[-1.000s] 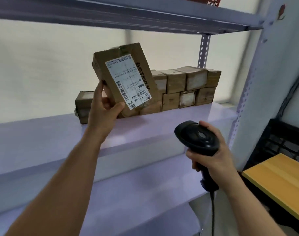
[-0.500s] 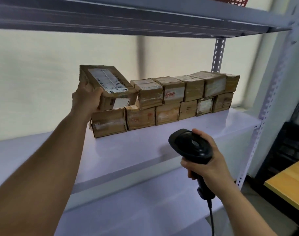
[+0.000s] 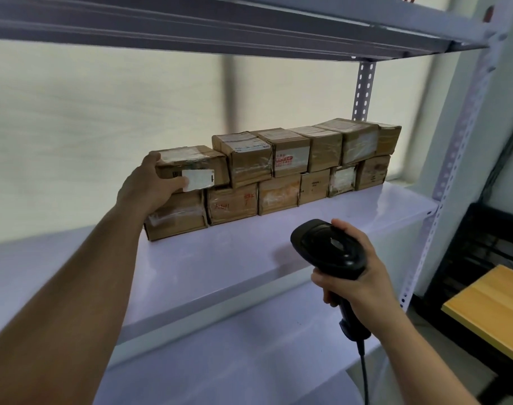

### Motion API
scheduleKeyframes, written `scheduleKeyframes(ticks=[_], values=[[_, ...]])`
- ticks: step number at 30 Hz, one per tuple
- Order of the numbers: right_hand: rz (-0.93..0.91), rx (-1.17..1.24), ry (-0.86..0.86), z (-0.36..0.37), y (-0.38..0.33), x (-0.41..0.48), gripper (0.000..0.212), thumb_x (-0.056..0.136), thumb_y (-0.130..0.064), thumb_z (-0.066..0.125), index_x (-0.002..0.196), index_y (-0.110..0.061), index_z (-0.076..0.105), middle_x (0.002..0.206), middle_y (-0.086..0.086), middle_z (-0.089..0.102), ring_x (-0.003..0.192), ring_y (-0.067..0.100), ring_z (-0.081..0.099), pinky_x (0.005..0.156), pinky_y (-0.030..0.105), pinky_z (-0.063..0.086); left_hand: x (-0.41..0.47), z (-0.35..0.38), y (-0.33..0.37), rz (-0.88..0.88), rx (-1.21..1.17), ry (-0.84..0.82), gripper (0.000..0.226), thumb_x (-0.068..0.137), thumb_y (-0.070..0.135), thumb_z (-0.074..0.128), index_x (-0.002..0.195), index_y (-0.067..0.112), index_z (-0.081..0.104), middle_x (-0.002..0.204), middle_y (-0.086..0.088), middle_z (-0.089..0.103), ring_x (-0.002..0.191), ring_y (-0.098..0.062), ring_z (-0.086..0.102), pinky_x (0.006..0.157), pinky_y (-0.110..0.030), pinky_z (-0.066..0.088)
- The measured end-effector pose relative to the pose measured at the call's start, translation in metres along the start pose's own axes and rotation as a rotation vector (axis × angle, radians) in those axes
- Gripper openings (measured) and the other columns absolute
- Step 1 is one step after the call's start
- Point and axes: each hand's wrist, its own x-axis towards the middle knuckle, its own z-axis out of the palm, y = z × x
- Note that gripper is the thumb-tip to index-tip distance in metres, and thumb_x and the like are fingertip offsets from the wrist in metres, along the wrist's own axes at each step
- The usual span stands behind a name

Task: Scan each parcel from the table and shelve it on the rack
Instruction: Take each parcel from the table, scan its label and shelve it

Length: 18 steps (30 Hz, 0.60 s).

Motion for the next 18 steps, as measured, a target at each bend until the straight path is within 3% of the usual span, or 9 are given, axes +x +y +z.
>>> scheduleKeyframes(ticks=[6,10,14,18], values=[[-0.001,0.005,-0.008,-0.011,0.000,-0.004,0.083,0.072,0.013,0.077,0.123,-0.048,0.055,0.119,0.009,0.061,0.052,0.028,0.060,0.052,0.034,0.051,-0.007,0.005,0.001,-0.036,0.029,0.051,0.078,0.083,0.036,0.071,0.147,0.022,0.029,0.140,-0.010,0.051,0.125,-0.035,0.048,0.101,-0.043,0.040],[-0.014,0.001,-0.022,-0.023,-0.004,-0.011,0.081,0.072,0.012,0.077,0.122,-0.048,0.055,0.118,0.007,0.061,0.053,0.027,0.060,0.053,0.034,0.052,-0.021,0.008,0.008,-0.050,-0.015,0.161,0.089,0.082,0.034,0.072,0.152,0.020,0.018,0.148,-0.015,0.039,0.137,-0.036,0.033,0.108,-0.046,0.032],[-0.012,0.001,-0.040,-0.041,-0.008,-0.019,0.082,0.072,0.013,0.077,0.126,-0.045,0.054,0.121,0.007,0.059,0.053,0.026,0.061,0.053,0.034,0.052,-0.054,0.019,0.024,0.053,-0.010,0.390,0.075,0.085,0.034,0.068,0.147,0.013,0.030,0.152,-0.011,0.031,0.141,-0.030,0.024,0.113,-0.042,0.026],[-0.006,0.004,-0.063,-0.066,-0.014,-0.030,0.081,0.073,0.013,0.076,0.128,-0.041,0.052,0.124,0.007,0.057,0.055,0.027,0.061,0.053,0.034,0.053,-0.099,0.046,0.048,0.255,-0.040,0.458,0.059,0.084,0.030,0.069,0.136,0.013,0.047,0.140,-0.009,0.045,0.131,-0.027,0.037,0.107,-0.034,0.031]])
